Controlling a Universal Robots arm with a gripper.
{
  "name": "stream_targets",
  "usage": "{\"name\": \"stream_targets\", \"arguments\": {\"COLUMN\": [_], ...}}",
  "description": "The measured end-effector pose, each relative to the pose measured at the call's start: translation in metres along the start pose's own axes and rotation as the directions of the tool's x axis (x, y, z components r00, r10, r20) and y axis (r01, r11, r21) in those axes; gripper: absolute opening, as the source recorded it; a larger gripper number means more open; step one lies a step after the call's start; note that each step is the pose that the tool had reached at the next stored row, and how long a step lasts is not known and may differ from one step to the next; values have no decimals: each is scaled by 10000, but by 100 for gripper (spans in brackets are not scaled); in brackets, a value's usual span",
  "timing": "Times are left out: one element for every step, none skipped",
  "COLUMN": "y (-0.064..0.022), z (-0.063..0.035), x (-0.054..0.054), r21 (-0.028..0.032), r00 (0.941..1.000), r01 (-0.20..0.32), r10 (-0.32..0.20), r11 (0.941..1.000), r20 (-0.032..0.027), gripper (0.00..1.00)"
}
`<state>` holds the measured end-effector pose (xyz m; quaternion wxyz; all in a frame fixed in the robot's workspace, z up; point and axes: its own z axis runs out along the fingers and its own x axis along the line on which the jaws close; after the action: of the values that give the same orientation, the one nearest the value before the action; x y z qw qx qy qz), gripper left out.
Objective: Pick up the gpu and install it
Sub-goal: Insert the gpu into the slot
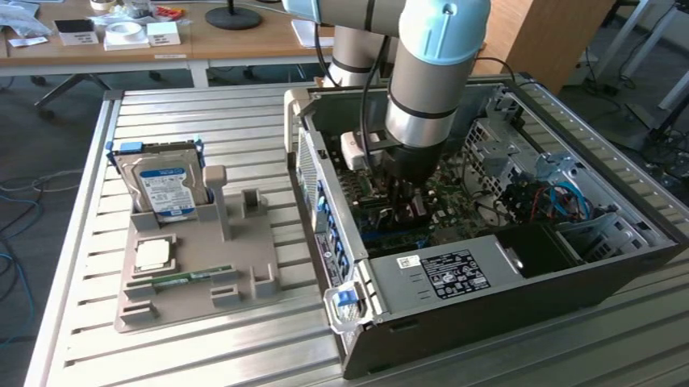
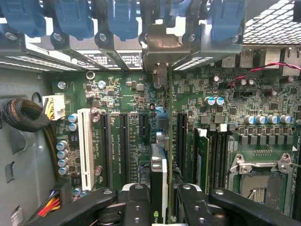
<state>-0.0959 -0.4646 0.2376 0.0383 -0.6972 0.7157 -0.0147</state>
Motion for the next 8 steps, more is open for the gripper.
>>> {"name": "stream_targets", "arguments": {"y": [2,3,5,7,8,9,10,11], "z": [0,0,0,0,0,0,0,0], "x": [0,-1,-1,-1,-1,-1,-1,-1], "r21": [1,1,1,0,1,0,0,0], "r00": [10000,10000,10000,10000,10000,10000,10000,10000], "r01": [-1,-1,-1,-2,-3,-4,-6,-10], "r10": [1,1,1,2,3,4,6,10], "r11": [10000,10000,10000,10000,10000,10000,10000,10000], "r20": [0,1,2,2,2,1,0,0], "gripper": [27,27,27,27,27,27,27,27]}}
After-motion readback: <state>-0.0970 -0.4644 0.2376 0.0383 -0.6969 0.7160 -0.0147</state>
